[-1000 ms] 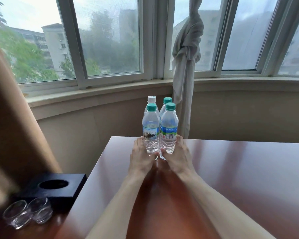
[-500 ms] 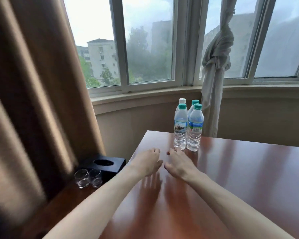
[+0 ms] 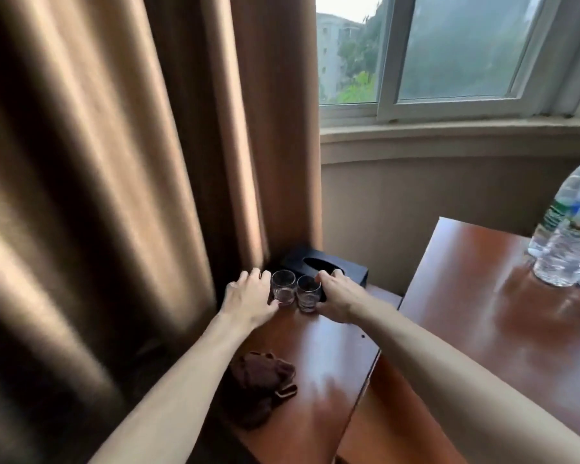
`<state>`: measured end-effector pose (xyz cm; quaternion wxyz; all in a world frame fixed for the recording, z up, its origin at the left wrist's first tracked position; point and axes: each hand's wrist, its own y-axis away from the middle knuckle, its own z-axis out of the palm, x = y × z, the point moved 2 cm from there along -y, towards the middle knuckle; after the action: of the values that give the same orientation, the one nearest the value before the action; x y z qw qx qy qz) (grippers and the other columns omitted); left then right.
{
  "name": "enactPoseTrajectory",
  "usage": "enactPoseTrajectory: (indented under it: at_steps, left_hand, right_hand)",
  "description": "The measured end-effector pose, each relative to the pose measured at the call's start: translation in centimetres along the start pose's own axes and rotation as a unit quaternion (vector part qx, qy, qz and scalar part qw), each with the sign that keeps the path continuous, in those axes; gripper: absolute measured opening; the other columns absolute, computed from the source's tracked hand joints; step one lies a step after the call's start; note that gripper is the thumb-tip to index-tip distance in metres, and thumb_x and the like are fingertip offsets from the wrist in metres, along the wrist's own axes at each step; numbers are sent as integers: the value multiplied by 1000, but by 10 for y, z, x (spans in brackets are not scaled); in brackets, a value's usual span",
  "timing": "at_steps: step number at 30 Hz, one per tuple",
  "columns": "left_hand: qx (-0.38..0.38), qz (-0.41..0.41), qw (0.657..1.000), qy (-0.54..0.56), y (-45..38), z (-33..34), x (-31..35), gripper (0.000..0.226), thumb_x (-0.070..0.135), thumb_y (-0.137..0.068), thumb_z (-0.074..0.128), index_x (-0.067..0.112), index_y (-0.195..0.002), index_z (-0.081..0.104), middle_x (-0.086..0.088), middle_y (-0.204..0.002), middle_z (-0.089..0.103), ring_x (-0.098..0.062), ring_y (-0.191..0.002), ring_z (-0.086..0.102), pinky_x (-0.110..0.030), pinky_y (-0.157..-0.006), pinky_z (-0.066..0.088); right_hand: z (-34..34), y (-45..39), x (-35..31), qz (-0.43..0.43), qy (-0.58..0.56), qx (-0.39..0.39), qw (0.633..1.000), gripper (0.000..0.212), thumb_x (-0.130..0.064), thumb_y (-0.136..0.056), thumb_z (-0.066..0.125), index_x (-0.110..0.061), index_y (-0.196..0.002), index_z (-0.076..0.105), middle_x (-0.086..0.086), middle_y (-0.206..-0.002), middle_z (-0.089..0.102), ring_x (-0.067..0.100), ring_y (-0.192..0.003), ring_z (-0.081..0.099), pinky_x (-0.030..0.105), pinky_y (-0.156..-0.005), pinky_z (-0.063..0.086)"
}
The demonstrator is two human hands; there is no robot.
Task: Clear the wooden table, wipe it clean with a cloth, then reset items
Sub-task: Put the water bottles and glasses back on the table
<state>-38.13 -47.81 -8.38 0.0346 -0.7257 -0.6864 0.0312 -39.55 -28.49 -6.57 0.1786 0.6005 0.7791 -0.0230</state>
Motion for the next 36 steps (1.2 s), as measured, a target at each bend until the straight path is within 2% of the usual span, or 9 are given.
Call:
enactPoseTrajectory:
  at_steps: [5, 10, 15, 18, 22, 25, 31, 33, 36]
  left_hand:
    - [-31, -13, 998, 62, -82, 77, -12, 68, 47, -86, 64, 21, -144, 39, -6, -135, 46, -31, -123, 49, -44, -87, 50]
    - [-58, -61, 976, 202, -133, 148, -1, 89, 43, -87, 70, 18, -156, 21, -12, -140, 40, -39, -119, 57, -45, -92, 48]
    - [-15, -93, 950, 296, -139, 168, -2, 85, 47, -77, 80, 19, -144, 36, -14, -121, 50, -42, -106, 60, -42, -83, 49]
    - [-14, -83, 952, 293, -129, 145, -3, 78, 46, -72, 81, 20, -136, 43, -12, -117, 53, -41, -104, 61, -40, -81, 49]
    - [-11, -60, 959, 278, -110, 91, 0, 77, 45, -71, 78, 32, -137, 41, -6, -122, 54, -41, -105, 64, -41, -82, 53]
    - [4, -27, 962, 272, -93, 34, 15, 81, 48, -68, 76, 38, -139, 38, 1, -125, 54, -35, -111, 63, -39, -85, 52]
    - [61, 50, 957, 280, -51, -80, 83, 91, 69, -52, 61, 42, -135, 35, 7, -116, 55, -23, -111, 63, -42, -88, 54]
    - [88, 62, 950, 293, -32, -105, 116, 87, 65, -57, 68, 37, -135, 39, 9, -117, 56, -21, -109, 63, -38, -87, 53]
    - [100, 85, 938, 322, -3, -120, 172, 91, 59, -65, 80, 29, -140, 38, 12, -127, 56, -18, -113, 61, -33, -87, 49]
  right_hand:
    - [37, -102, 11, 46, 30, -31, 998, 59, -40, -97, 65, -9, -140, 38, 17, -137, 42, 41, -123, 53, 44, -93, 47]
    - [91, -151, 11, 152, -16, 8, 988, 71, -38, -95, 70, -7, -145, 32, 20, -146, 33, 41, -124, 58, 44, -95, 49]
    - [107, -160, 9, 147, 4, 69, 987, 68, -25, -94, 70, -4, -144, 29, 18, -143, 31, 43, -118, 58, 44, -86, 51]
    - [87, -155, 13, 143, -31, 48, 988, 64, -19, -88, 71, -6, -138, 33, 16, -136, 36, 44, -116, 60, 42, -84, 48]
    - [36, -127, 15, 116, -50, 56, 990, 50, -33, -93, 64, -9, -130, 38, 16, -131, 47, 41, -119, 57, 37, -80, 37]
    - [-13, -85, 21, 101, -36, 72, 992, 50, -42, -87, 66, -13, -119, 42, 12, -123, 55, 39, -118, 58, 38, -81, 38]
    - [-107, 27, 52, 82, -51, 163, 982, 68, -48, -72, 74, -17, -127, 50, 4, -122, 60, 30, -112, 60, 35, -82, 48]
    - [-131, 67, 73, 87, -79, 201, 972, 73, -46, -72, 76, -16, -134, 51, 5, -123, 61, 27, -111, 60, 35, -86, 51]
    - [-150, 126, 109, 100, -133, 270, 948, 68, -38, -74, 79, -17, -134, 55, 3, -119, 62, 23, -113, 58, 28, -86, 44]
